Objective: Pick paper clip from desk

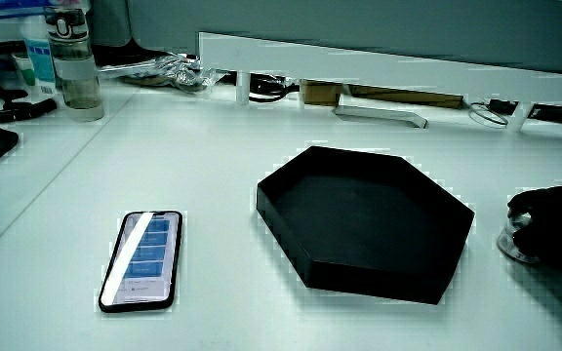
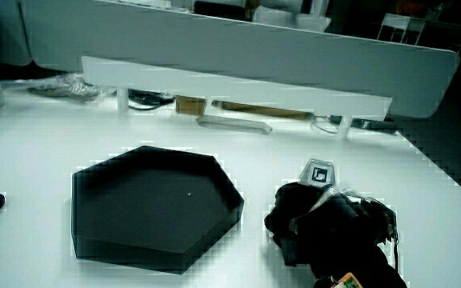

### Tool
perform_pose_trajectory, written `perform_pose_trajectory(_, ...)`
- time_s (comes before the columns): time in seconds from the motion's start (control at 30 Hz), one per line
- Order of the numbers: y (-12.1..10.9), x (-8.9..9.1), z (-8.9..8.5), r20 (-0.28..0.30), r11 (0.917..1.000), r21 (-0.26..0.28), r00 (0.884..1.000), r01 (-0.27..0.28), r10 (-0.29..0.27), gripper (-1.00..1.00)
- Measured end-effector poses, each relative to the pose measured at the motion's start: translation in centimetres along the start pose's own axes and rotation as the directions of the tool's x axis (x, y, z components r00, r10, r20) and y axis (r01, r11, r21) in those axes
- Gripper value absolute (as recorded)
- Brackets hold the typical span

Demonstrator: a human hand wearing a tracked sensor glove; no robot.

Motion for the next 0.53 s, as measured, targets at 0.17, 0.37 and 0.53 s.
perform_pose_trajectory(0.17, -0.9, -0.1, 2.1, -0.016, 0.9993, 0.034, 1.0, -0.012, 0.013, 1.0)
perform_pose_trajectory(0.37, -3.9, -3.7, 5.3, -0.032, 0.9811, 0.127, 0.988, -0.146, 0.151, 1.0)
perform_pose_trajectory(0.53, -6.3, -7.1, 6.6, -0.065, 0.9435, 0.168, 0.952, -0.286, 0.3, 1.0)
